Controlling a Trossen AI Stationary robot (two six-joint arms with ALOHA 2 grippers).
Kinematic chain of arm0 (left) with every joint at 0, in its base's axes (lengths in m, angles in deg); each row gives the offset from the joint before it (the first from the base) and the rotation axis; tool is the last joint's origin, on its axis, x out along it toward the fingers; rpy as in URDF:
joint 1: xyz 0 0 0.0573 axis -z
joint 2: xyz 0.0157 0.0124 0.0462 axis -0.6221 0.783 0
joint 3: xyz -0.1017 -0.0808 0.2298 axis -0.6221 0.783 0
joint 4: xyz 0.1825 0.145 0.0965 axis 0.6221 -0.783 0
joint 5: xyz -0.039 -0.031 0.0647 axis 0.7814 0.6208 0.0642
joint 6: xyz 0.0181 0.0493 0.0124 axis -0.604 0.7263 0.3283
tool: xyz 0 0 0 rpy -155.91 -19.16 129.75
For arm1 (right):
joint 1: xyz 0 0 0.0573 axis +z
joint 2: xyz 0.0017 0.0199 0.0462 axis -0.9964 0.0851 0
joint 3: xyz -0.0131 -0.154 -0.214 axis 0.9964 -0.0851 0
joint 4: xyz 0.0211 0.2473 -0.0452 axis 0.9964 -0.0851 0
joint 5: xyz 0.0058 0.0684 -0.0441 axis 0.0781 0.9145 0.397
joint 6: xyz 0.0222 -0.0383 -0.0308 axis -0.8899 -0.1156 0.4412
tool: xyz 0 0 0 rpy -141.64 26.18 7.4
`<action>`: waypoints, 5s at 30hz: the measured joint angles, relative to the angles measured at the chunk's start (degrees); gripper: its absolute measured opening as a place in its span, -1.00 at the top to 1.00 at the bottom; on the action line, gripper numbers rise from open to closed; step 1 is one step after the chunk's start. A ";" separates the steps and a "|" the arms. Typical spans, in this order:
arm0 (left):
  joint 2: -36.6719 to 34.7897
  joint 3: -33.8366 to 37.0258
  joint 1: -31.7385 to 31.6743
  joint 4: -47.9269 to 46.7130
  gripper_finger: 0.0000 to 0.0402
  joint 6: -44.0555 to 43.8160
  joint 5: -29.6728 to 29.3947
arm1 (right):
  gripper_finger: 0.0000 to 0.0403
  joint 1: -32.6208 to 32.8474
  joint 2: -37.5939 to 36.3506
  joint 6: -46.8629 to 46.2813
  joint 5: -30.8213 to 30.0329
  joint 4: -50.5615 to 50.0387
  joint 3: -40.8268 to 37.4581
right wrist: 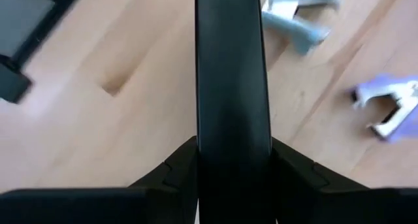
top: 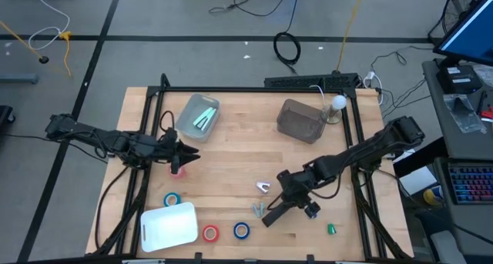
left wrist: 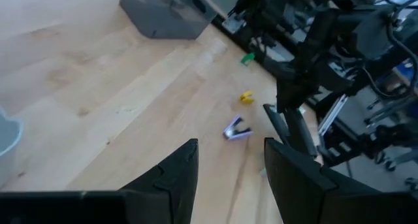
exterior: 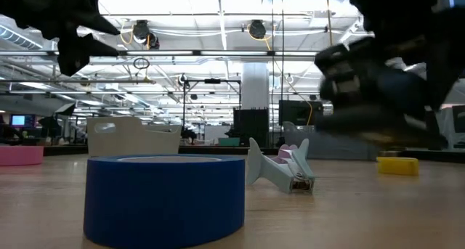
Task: Pick and place Stapler, Stapler remover, tape
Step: Put the black stapler into the gray bin
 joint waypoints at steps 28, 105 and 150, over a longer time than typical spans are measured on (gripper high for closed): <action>15.55 -2.56 0.00 25.05 0.13 15.91 -4.37 | 0.36 -13.78 -1.30 2.09 -23.50 3.13 11.03; 58.18 -47.84 -15.32 -15.60 -0.35 30.31 7.90 | 0.36 -19.39 0.21 3.08 -27.98 1.68 10.99; 58.14 -47.80 -15.14 -19.27 0.22 36.98 10.34 | 0.36 -18.12 0.21 2.77 -25.09 8.52 10.99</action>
